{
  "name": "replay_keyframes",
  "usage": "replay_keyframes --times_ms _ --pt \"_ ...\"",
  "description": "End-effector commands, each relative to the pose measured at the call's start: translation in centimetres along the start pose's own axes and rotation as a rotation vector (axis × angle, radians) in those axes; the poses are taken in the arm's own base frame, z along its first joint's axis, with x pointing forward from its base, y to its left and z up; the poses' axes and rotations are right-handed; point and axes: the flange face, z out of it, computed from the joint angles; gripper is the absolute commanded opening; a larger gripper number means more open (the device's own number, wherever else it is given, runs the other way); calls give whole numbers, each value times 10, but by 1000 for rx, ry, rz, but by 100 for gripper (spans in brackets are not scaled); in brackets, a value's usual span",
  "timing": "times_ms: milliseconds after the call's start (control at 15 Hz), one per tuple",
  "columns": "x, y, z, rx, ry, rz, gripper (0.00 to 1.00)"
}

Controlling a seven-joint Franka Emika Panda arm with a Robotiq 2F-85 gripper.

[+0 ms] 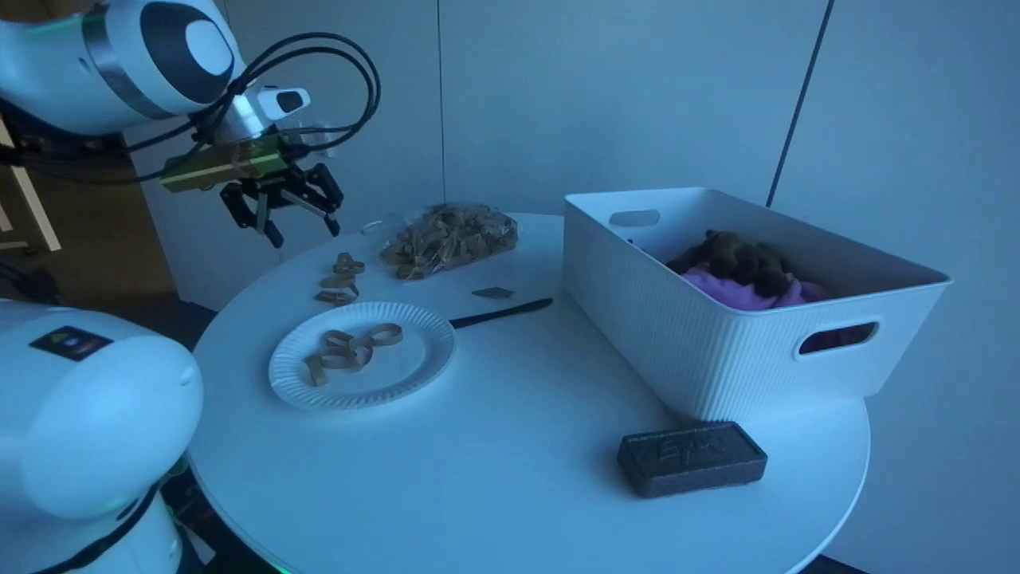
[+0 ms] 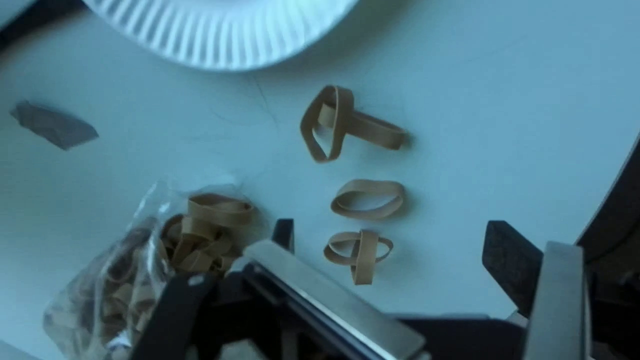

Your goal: Remove the rubber bands from the plate

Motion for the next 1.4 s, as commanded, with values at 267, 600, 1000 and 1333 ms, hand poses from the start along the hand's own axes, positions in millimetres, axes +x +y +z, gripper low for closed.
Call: replay_keyframes --times_ms 267,600,1000,1333 --pt "-68 72 -27 45 -259 345 100" --pt "-98 102 -1 166 -443 533 100" --pt "-95 119 34 259 -432 627 100" --pt "-92 144 67 207 -395 699 100"
